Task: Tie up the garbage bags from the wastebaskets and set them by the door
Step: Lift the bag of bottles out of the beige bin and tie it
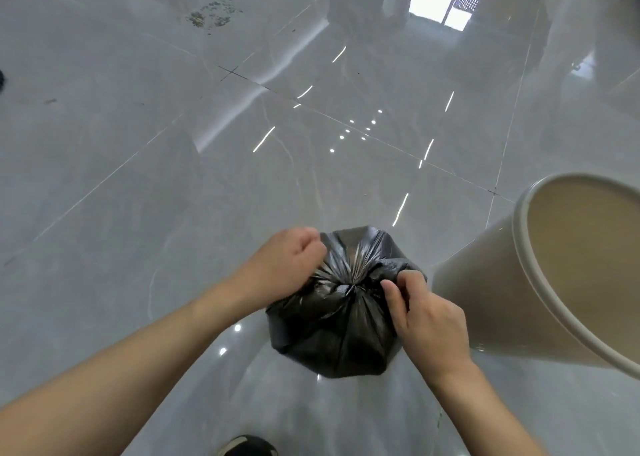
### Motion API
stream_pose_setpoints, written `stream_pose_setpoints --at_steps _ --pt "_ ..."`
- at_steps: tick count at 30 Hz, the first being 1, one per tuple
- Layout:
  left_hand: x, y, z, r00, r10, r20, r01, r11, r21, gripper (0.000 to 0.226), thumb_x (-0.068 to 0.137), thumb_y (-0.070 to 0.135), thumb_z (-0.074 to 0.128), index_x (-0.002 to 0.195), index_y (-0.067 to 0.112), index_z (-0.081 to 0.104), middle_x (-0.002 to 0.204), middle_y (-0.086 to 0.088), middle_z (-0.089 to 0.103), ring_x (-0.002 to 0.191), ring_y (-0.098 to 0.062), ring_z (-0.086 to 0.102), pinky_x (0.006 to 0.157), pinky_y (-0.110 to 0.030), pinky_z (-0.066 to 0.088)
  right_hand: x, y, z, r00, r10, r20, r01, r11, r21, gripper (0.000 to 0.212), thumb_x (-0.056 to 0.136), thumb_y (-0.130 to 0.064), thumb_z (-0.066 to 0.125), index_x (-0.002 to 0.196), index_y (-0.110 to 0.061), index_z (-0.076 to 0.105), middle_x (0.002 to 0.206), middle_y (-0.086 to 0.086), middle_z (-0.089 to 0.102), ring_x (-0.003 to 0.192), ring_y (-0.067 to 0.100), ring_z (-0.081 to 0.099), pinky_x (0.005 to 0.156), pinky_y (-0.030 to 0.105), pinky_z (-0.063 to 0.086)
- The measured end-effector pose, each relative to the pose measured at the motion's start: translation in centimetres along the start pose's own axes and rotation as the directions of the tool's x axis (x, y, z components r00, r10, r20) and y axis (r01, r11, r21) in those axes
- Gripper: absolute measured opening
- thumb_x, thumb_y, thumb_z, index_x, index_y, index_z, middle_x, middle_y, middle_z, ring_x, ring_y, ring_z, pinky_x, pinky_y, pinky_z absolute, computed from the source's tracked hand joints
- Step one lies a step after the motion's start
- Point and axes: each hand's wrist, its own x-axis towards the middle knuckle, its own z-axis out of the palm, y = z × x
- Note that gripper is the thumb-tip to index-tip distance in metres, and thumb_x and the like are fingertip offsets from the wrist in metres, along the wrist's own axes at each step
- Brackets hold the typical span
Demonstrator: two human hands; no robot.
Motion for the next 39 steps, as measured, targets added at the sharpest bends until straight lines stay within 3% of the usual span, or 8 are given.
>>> stream_pose_setpoints --at_steps 3,9,12,19,29,32,36,39 --pt "-0.5 -1.4 -0.4 0.989 0.146 0.026 -0.147 0.947 0.286 0.029 0.08 0.031 0.04 0.053 0.024 0.032 0.046 0.004 0.037 0.047 -0.009 0.037 0.05 -0.029 0.026 0.3 -0.2 -0.2 0.999 -0.042 -0.018 0.043 0.998 0.049 0.04 0.098 -0.055 0.029 0.086 -0.02 0.044 0.042 -0.003 0.05 0.034 0.024 0.051 0.033 0.028 0.036" --pt "-0.5 -1.4 -0.7 0.983 0.038 0.18 -0.14 0.789 0.598 0.02 0.087 0.038 0.04 0.077 0.02 0.04 0.066 0.003 0.045 0.069 -0.025 0.048 0.055 -0.033 0.034 0.6 -0.2 0.0 0.987 0.054 0.154 -0.062 0.997 0.048 0.041 0.09 -0.062 0.036 0.098 -0.024 0.044 0.055 -0.006 0.06 0.05 0.023 0.063 0.046 0.03 0.043" --pt "-0.9 -0.9 -1.4 0.969 -0.05 0.241 -0.128 0.734 0.667 0.018 0.087 0.037 0.045 0.083 0.019 0.043 0.069 0.005 0.047 0.071 -0.022 0.048 0.051 -0.029 0.028 0.7 -1.0 -0.7 0.939 0.124 0.32 -0.178 0.973 0.144 0.035 0.089 -0.057 0.044 0.107 -0.027 0.042 0.072 -0.01 0.058 0.072 0.021 0.063 0.065 0.034 0.045" --pt "-0.9 -1.2 -1.6 0.969 -0.013 0.247 -0.174 0.676 0.716 0.03 0.079 0.045 0.038 0.073 0.02 0.054 0.081 0.001 0.052 0.081 -0.02 0.053 0.07 -0.033 0.046 0.0 -1.7 -1.9 0.869 0.15 0.472 -0.261 0.948 0.18 0.036 0.082 -0.027 0.051 0.099 -0.031 0.02 0.074 -0.003 0.059 0.068 0.022 0.055 0.063 0.034 0.039" --pt "-1.4 -0.9 -1.5 0.943 0.085 0.323 -0.267 0.771 0.578 0.02 0.094 0.032 0.044 0.075 0.032 0.047 0.101 0.008 0.047 0.096 -0.015 0.047 0.086 -0.029 0.038 1.1 -1.1 -4.0 0.437 0.317 0.842 -0.762 0.628 0.159 0.022 0.082 -0.026 0.062 0.067 -0.018 0.048 0.047 -0.007 0.033 0.036 0.008 0.027 0.037 0.017 0.02" --pt "-1.3 -1.1 -1.9 0.938 0.143 0.317 -0.311 0.752 0.581 0.017 0.095 0.035 0.045 0.078 0.033 0.047 0.101 0.01 0.049 0.092 -0.013 0.048 0.081 -0.026 0.035 1.2 -0.6 -4.4 0.342 0.224 0.912 -0.911 0.318 0.264 0.031 0.085 -0.03 0.062 0.059 -0.019 0.05 0.052 -0.003 0.03 0.043 0.012 0.025 0.043 0.025 0.019" --pt "-1.6 0.0 -2.5 0.891 0.257 0.374 -0.435 0.716 0.546 0.02 0.091 0.039 0.042 0.077 0.028 0.051 0.09 0.011 0.051 0.079 -0.01 0.048 0.07 -0.022 0.031 1.8 -0.6 -3.9 0.34 0.147 0.929 -0.794 -0.484 0.368 0.025 0.092 -0.024 0.051 0.07 -0.014 0.056 0.051 -0.005 0.033 0.037 0.007 0.03 0.035 0.018 0.026" --pt "-2.0 1.2 -2.3 0.846 0.299 0.44 -0.514 0.676 0.529 0.021 0.091 0.037 0.04 0.072 0.027 0.043 0.076 0.011 0.046 0.072 -0.011 0.047 0.065 -0.025 0.035 2.3 -1.0 -3.0 0.347 0.231 0.909 -0.641 -0.649 0.41 0.021 0.096 -0.022 0.045 0.083 -0.012 0.059 0.051 -0.006 0.04 0.036 0.006 0.033 0.034 0.016 0.027"
